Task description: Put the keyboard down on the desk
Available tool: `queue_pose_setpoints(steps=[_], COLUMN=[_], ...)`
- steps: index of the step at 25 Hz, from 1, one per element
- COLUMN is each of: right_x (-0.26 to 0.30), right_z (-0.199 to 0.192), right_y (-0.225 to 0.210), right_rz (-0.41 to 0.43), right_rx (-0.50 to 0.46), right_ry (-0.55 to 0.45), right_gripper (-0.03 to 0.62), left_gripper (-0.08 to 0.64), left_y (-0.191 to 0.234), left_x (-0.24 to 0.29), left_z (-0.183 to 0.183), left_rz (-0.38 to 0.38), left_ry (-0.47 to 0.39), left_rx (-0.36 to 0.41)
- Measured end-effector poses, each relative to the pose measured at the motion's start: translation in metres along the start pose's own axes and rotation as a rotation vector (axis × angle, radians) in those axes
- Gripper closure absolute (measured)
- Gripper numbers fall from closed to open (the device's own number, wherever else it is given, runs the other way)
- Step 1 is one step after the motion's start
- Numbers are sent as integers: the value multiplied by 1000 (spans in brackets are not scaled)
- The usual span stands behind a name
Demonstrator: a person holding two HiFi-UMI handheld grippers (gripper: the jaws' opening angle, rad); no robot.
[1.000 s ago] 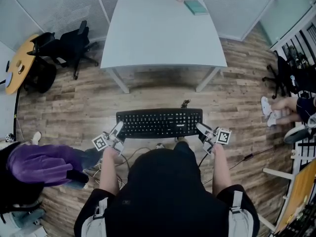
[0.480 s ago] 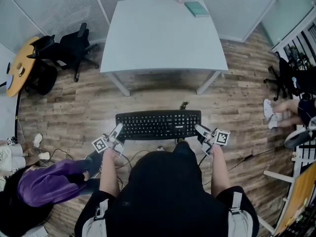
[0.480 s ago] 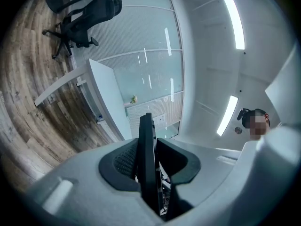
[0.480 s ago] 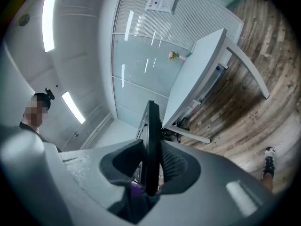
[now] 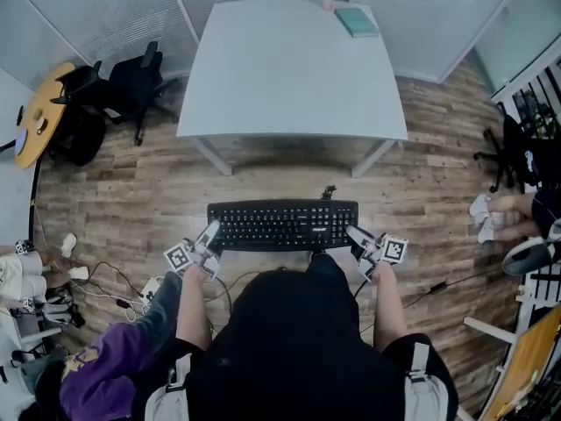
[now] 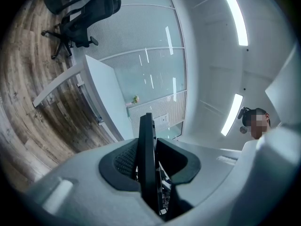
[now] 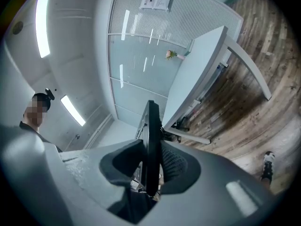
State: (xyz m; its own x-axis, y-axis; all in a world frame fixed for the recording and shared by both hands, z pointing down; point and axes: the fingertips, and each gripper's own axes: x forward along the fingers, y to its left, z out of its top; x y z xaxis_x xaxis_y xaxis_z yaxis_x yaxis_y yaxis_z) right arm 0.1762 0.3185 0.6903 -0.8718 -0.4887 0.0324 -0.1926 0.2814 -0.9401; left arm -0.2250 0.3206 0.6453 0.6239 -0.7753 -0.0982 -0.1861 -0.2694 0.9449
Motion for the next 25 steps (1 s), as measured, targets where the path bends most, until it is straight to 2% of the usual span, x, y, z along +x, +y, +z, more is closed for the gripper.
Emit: queue_pose_setpoints(steps=[3,12,23,25], right_x=[2,-3,-10,-12], right_z=[4,50,82,97], right_y=[-2,-17,-35,-41], right_rz=[-1,28,20,24], right_rx=[6,12,21,27], right_ry=[5,20,67,67], right_gripper=[477,477,477,476], left_gripper=[460,460,460,460], left_y=[-2,-9,-10,-8], left_x=[2,48,76,92], left_z=[2,4,-7,-8], left_rz=[0,-1,18,26], left_ry=[-11,-43,-80,-84], left_rx=[4,24,16,11])
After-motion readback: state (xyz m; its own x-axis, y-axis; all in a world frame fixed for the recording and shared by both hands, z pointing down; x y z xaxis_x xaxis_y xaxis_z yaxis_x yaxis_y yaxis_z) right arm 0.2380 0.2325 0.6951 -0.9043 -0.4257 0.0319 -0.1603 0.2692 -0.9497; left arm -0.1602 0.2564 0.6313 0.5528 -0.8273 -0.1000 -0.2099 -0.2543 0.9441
